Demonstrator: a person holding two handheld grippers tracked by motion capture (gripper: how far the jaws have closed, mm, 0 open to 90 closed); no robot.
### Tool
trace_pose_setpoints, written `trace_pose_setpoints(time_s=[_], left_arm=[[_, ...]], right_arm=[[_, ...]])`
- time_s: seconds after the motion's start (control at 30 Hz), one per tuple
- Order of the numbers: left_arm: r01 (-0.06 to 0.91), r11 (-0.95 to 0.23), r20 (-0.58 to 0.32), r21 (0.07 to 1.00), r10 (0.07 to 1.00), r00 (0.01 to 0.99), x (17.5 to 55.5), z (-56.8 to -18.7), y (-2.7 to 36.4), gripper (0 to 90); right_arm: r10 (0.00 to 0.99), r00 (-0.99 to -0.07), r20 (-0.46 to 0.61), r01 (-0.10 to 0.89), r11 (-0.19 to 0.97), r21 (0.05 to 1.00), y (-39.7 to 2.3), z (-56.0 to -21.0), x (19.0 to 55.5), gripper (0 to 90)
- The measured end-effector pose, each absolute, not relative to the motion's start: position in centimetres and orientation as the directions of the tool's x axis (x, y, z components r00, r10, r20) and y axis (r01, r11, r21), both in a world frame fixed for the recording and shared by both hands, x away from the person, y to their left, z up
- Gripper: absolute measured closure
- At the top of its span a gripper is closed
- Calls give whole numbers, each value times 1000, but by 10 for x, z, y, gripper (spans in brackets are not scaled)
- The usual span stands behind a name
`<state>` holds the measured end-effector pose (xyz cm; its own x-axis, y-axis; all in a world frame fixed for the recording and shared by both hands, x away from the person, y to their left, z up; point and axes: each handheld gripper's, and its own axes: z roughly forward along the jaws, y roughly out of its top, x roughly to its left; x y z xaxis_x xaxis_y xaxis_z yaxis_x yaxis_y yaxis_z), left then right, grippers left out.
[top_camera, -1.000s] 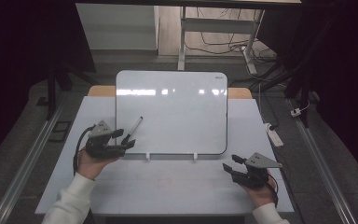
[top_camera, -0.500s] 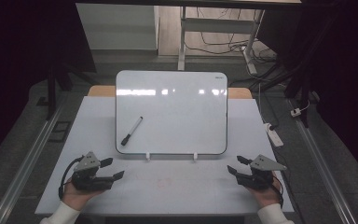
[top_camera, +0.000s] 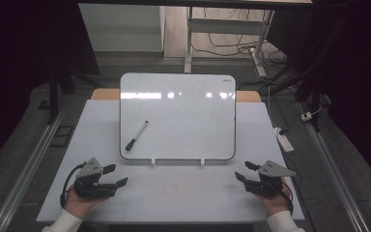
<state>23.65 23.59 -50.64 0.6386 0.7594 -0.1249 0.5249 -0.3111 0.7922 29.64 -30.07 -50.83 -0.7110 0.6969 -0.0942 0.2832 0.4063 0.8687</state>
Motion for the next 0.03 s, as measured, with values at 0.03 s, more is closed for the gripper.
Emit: trace_pose_setpoints(time_s=[0.03], left_arm=[[526, -310, -126, 792, 760, 637, 237, -506, 236, 294]], right_arm=[[696, -712, -93, 284, 407, 868, -300, -508, 296, 407]])
